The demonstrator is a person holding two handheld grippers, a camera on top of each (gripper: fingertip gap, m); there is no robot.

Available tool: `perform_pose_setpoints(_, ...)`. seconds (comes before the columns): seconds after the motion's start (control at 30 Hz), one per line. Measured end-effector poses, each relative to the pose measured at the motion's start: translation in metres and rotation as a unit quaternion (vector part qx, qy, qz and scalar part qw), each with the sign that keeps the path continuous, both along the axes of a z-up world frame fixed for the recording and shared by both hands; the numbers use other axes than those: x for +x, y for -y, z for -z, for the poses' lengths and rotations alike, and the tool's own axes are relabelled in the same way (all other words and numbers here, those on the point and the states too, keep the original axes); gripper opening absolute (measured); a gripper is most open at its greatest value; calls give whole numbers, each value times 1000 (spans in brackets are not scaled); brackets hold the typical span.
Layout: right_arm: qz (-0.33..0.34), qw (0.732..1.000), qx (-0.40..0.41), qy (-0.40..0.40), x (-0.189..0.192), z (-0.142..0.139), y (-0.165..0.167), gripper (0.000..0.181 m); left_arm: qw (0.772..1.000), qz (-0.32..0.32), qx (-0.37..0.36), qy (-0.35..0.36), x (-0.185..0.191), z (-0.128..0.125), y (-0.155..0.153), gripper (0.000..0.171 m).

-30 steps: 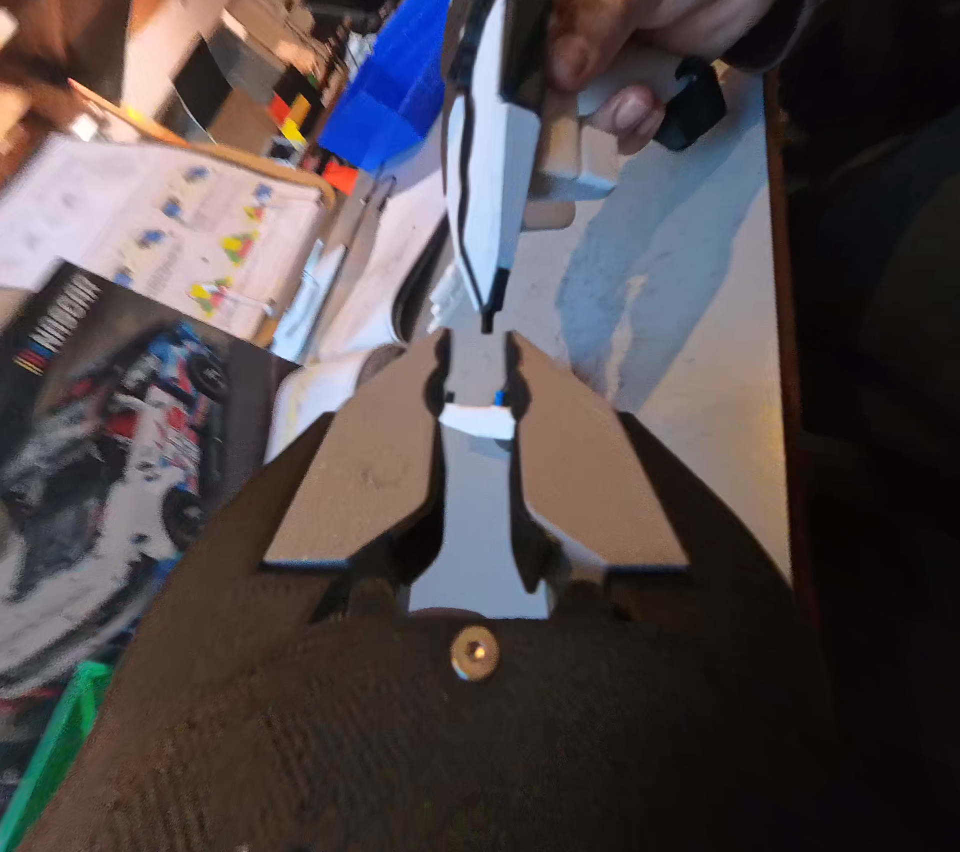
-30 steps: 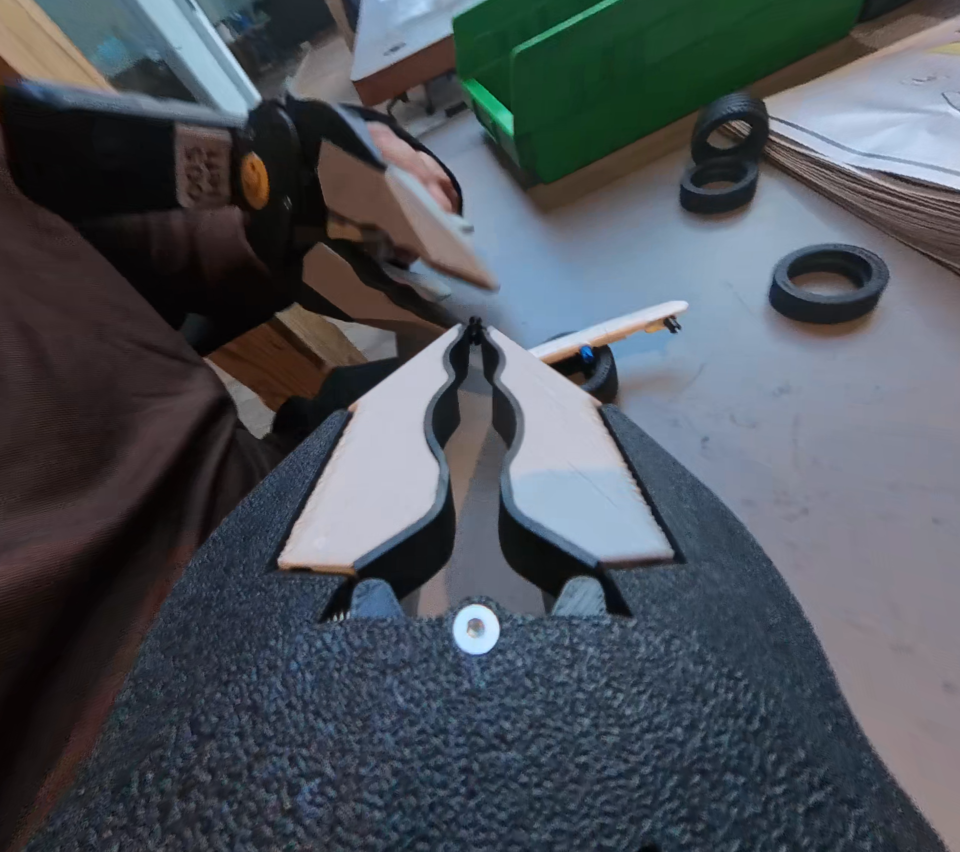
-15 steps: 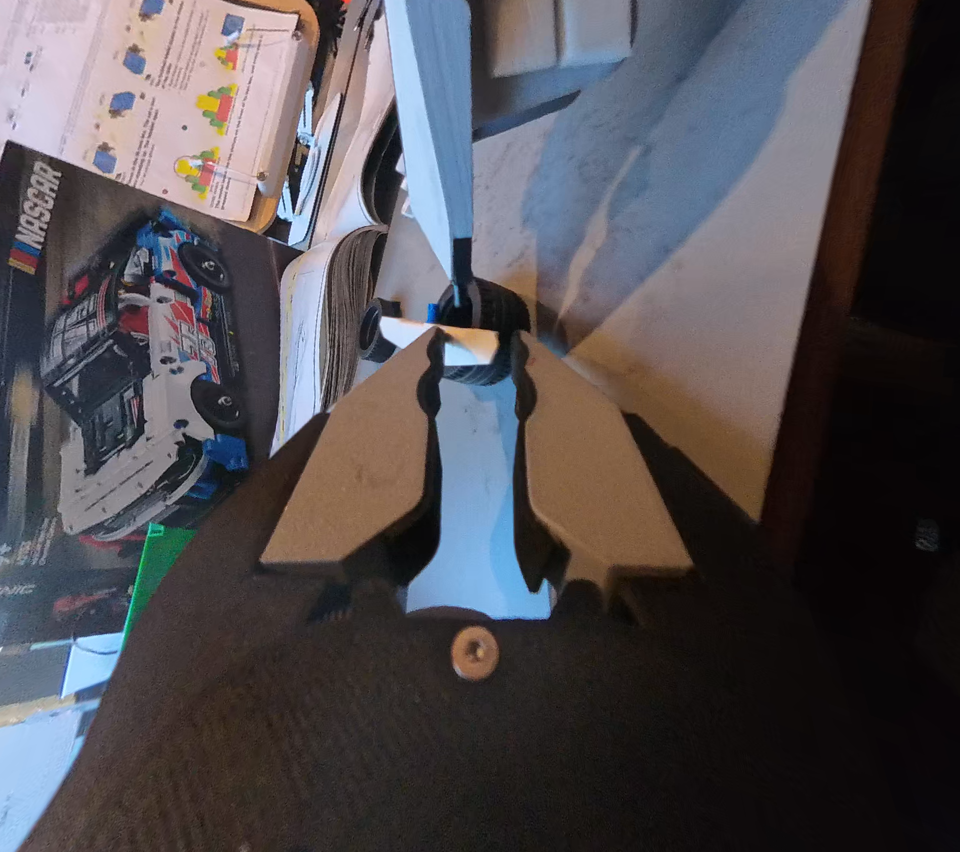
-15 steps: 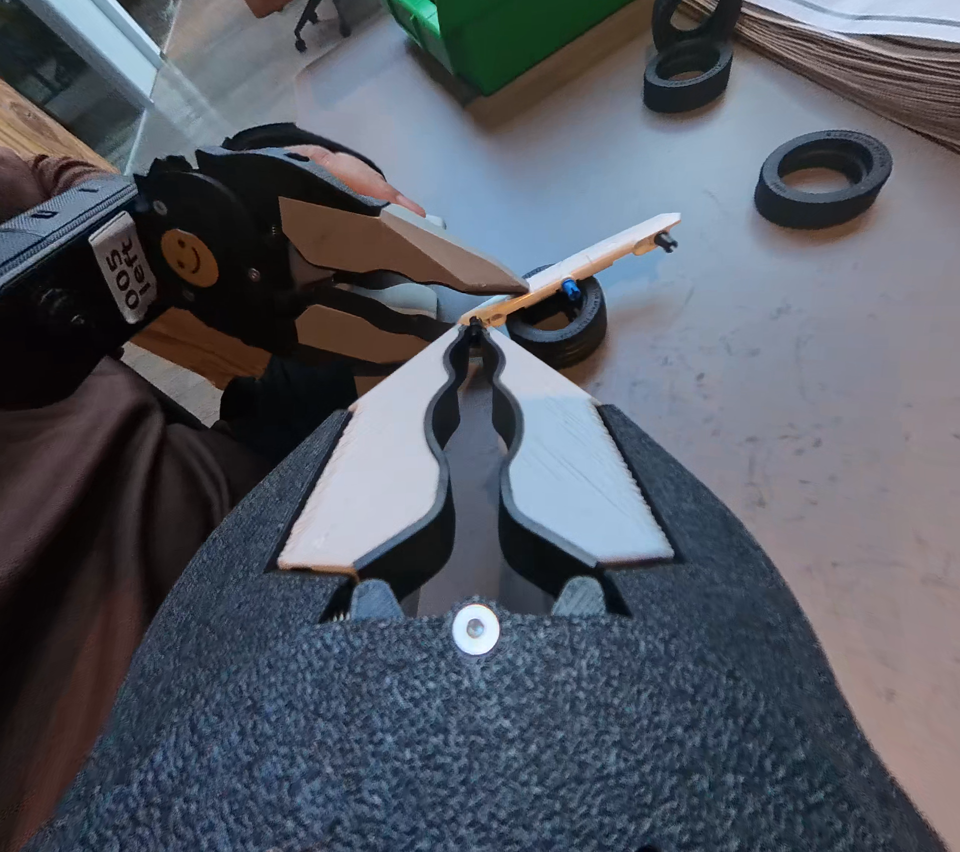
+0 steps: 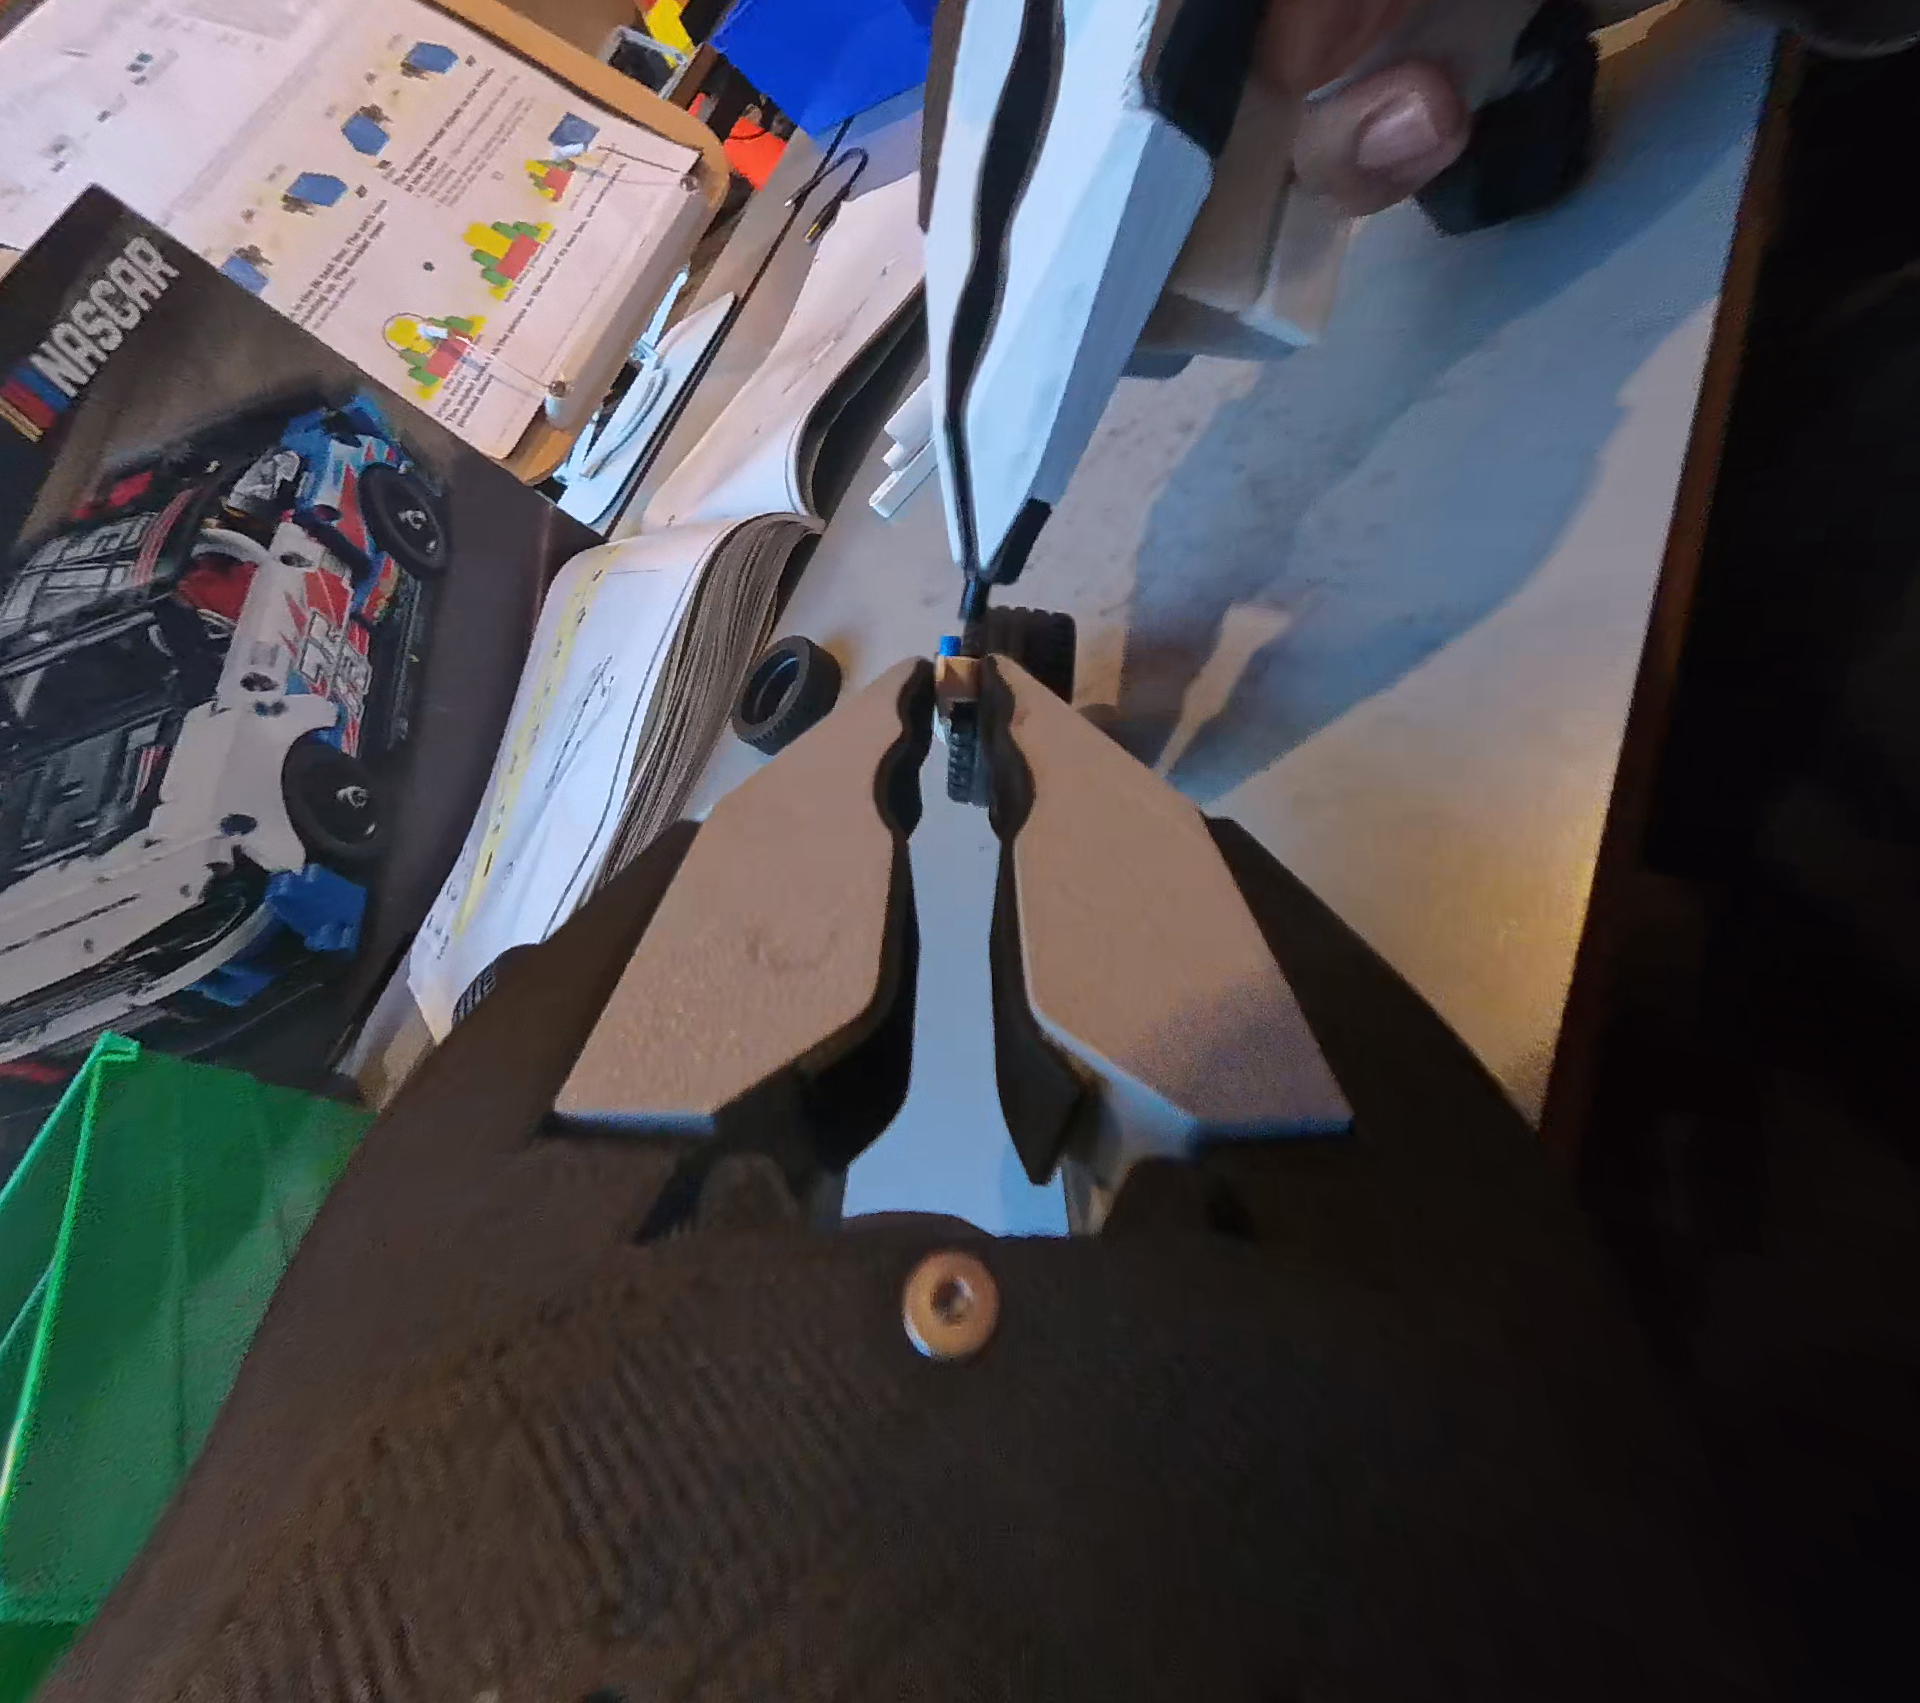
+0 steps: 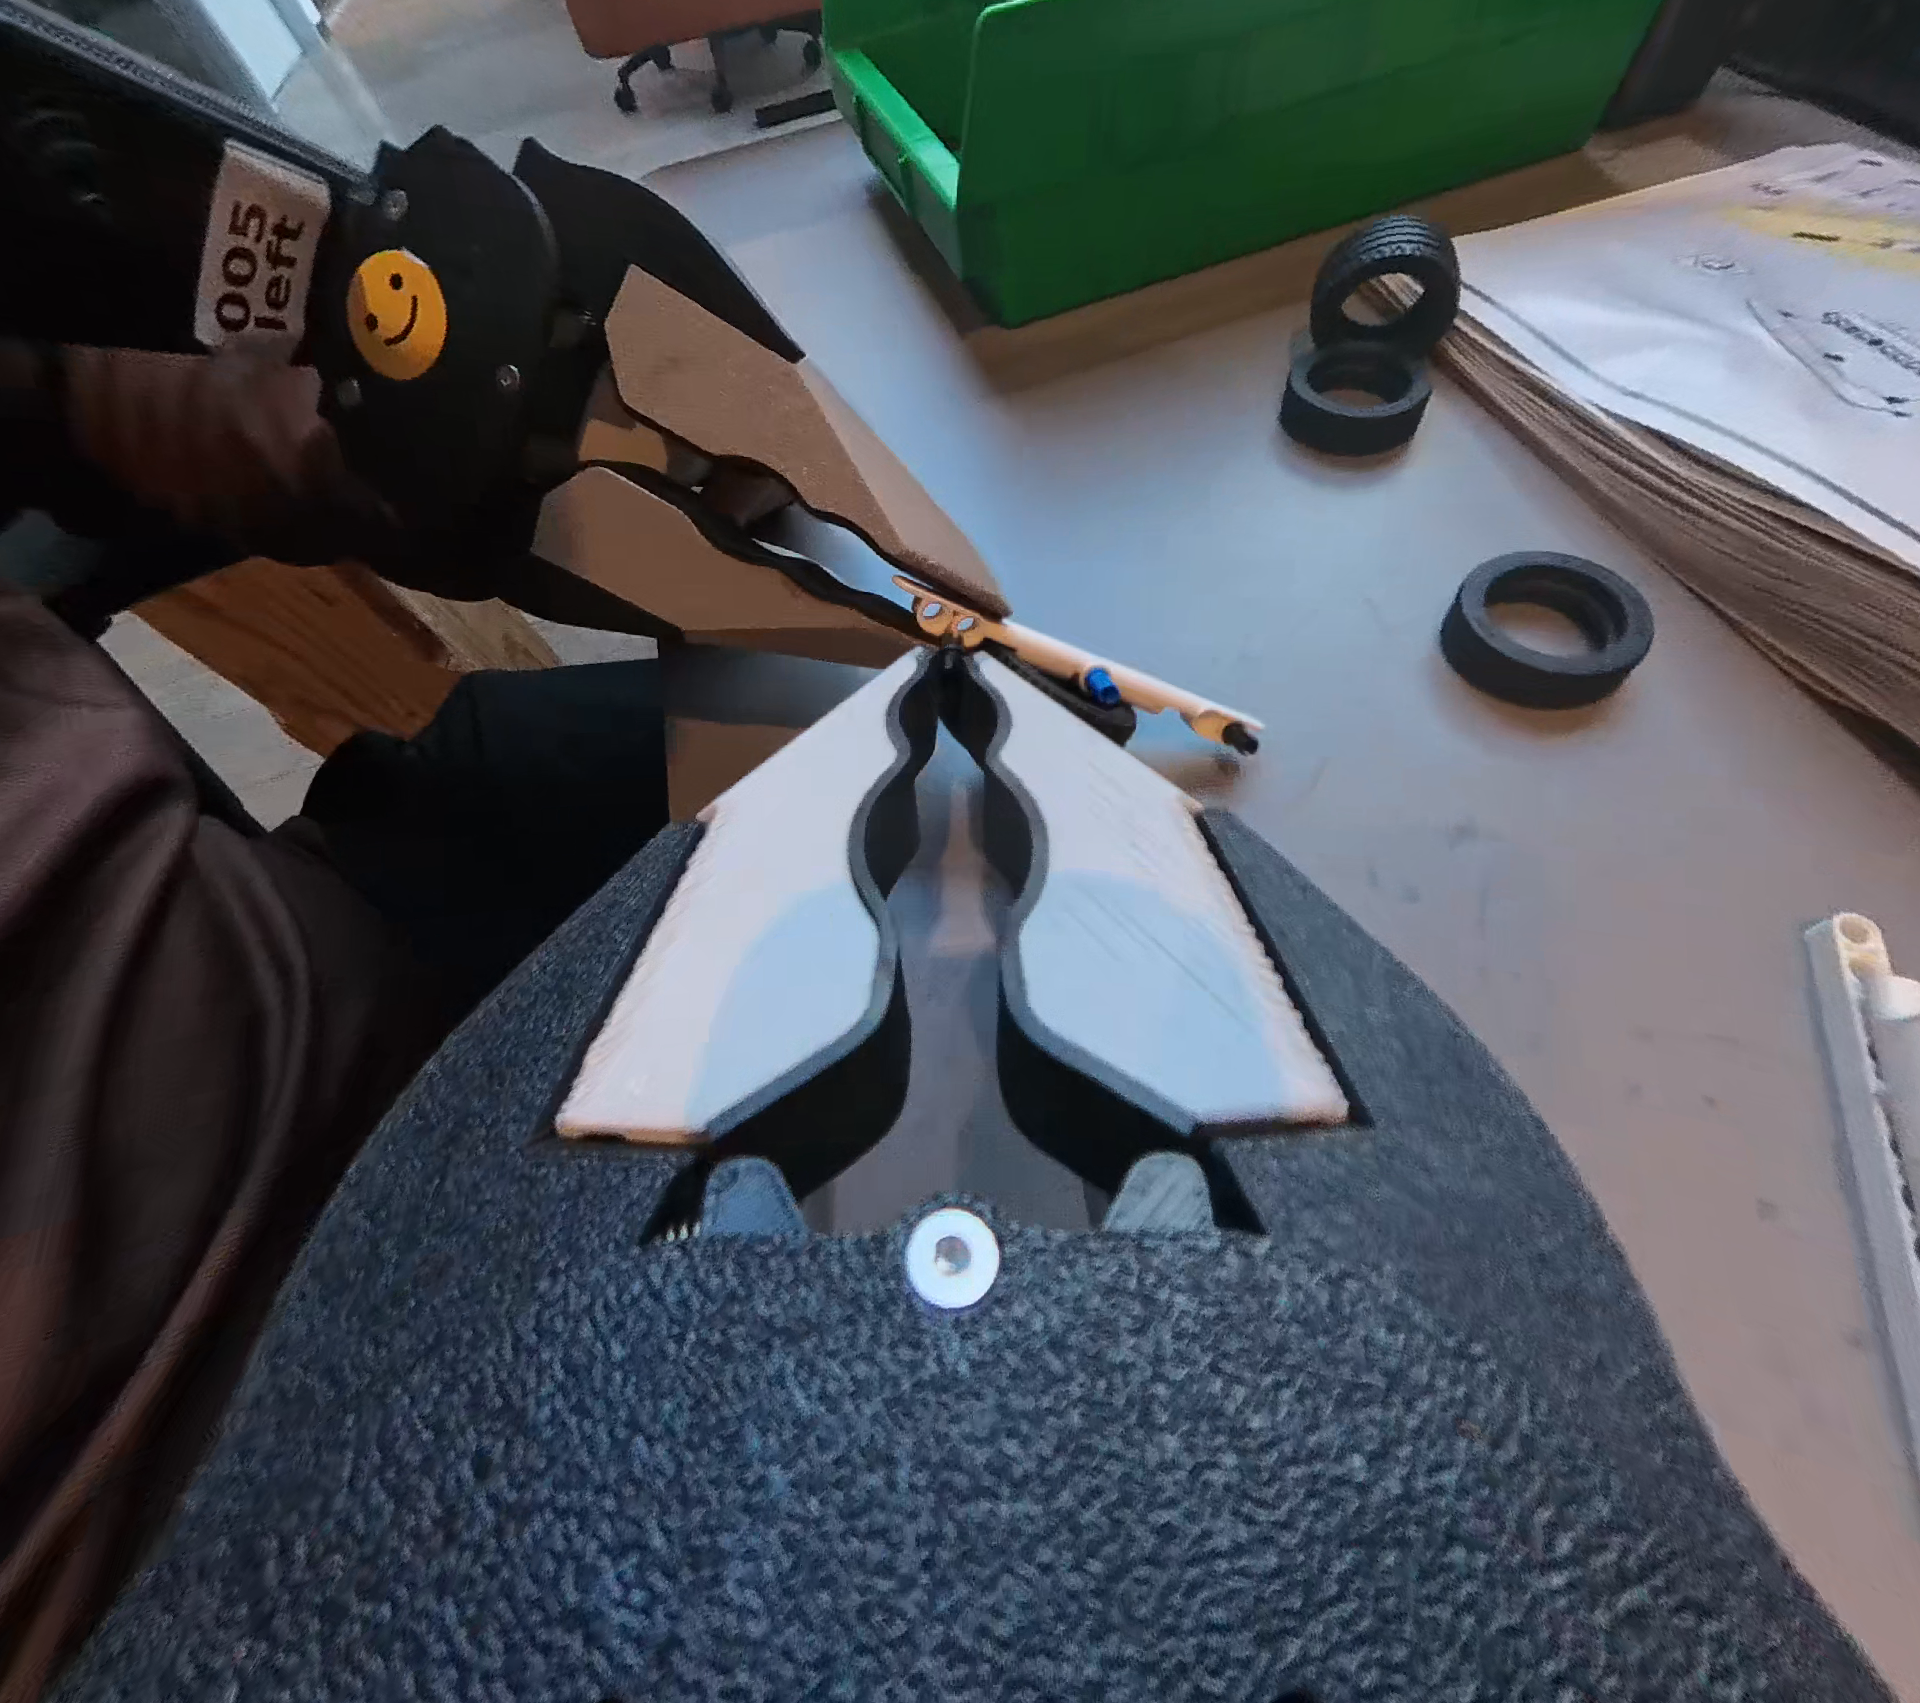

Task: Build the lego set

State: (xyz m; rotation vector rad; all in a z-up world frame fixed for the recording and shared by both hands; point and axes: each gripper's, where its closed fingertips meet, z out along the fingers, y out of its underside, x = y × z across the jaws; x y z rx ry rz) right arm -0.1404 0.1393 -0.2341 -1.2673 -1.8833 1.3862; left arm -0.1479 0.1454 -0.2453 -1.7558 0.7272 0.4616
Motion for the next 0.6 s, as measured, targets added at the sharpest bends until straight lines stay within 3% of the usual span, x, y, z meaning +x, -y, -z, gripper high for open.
perform_pose_setpoints(0.27, -23, 1000, -6, 3, -4, 2, 8, 4, 999, 17, 13, -46, 4, 3, 4, 5)
perform_pose_setpoints(0.6, -47, 998, -22, 20, -1, 6, 13, 4, 999, 18, 4, -41, 4, 5, 6, 5)
